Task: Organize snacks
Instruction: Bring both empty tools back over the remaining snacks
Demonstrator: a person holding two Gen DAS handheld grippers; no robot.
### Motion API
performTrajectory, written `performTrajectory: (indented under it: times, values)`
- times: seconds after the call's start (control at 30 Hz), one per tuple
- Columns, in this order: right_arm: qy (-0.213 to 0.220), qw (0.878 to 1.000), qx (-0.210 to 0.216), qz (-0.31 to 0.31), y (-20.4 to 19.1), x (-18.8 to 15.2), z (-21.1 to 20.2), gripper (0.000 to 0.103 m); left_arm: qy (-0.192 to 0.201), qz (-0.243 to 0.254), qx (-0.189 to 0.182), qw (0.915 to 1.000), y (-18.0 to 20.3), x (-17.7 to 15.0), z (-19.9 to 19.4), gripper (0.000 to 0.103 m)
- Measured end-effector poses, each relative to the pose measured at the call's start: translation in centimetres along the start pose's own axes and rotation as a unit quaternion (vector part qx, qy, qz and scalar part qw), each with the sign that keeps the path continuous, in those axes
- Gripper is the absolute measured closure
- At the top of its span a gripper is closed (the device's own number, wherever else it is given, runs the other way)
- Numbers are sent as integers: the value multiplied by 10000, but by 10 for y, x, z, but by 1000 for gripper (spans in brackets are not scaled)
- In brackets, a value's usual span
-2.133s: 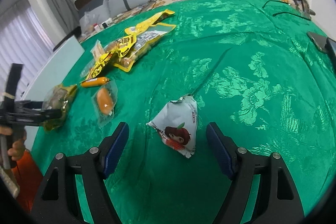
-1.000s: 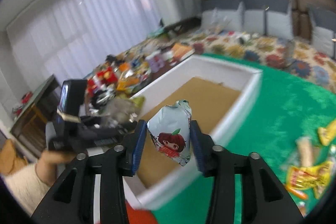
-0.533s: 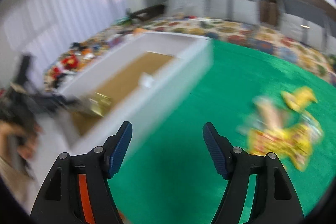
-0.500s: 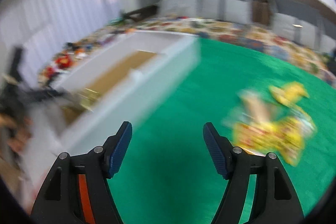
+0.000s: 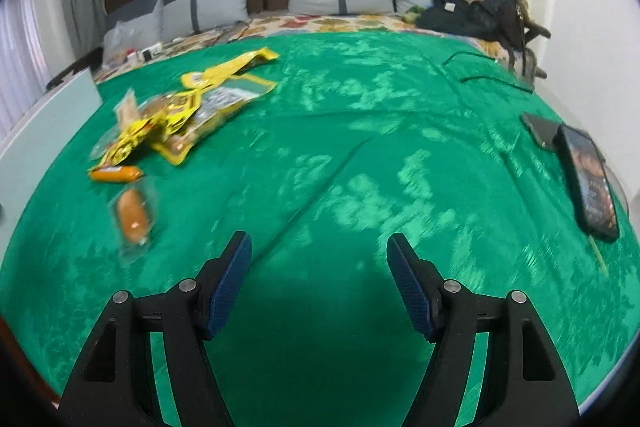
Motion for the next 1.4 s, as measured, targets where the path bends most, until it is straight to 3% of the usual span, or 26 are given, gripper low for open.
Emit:
performTrajectory:
  times: [0.2, 0.33, 0.57, 1.4]
  values:
    - [-281, 9996, -15, 4, 12, -6, 17, 30, 143, 72, 605, 9980, -7, 5, 29, 1]
    - [-468, 9988, -50, -98, 7, -8, 26, 29, -3, 77, 832, 9965, -20, 6, 43, 1]
    - [-510, 9986, -10, -168, 5, -10, 30, 25, 294, 181, 773, 9964, -29, 1, 45, 0]
    - [-518, 9986, -49, -131, 3, -8, 31, 22, 315, 195, 762, 9964, -28, 3, 45, 0]
Point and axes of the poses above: each gripper's, at about its wrist camera, not at the fingertips, and z roughly the way its jaws point, y to its right, x to its top, the point moved 3 cm from there along z, roughly the way its jaws point, and after that the axes turned 12 degrees about -y, right-handed, at the moved point
